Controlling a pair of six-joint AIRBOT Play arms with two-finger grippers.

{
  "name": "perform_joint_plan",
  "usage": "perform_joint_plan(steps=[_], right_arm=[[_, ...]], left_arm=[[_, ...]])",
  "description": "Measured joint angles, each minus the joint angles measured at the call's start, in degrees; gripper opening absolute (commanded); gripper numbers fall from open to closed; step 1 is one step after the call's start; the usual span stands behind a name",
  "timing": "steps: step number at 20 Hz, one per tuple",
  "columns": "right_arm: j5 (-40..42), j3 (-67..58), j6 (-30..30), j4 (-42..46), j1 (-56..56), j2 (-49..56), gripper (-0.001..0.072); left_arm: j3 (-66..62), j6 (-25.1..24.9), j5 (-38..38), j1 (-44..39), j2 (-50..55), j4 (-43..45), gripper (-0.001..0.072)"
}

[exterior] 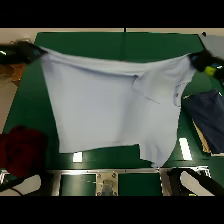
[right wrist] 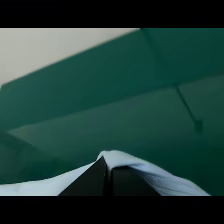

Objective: Fold the shirts.

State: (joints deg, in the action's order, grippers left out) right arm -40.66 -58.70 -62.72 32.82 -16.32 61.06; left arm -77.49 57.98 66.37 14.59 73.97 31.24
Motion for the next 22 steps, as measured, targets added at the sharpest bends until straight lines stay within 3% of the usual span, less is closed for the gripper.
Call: perform_joint_plan(steps=[6,13,18,22], right_arm=[[5.25,-6.64,1.27,-0.72,3.72,24.63,0.0014],[5.27,-24.48,-1.46,-0.87,4.37,39.34,0.0015],[3.80,-31.21,-2.64,0.13,4.33,42.82,0.0014],[-4.59,-32.52,-5.20,8.44,2.40,43.45,0.0013]], left_arm=[[2.38,-3.32,-13.44,-7.48,17.57,-1.55,0.0016],[-3.89,-1.53,-26.95,-9.51,22.58,-1.33,0.0016],[-6.64,-0.90,-29.18,-9.60,23.26,1.55,0.0017],[-7.13,2.95,-23.67,-9.60,23.74,10.34,0.0016]])
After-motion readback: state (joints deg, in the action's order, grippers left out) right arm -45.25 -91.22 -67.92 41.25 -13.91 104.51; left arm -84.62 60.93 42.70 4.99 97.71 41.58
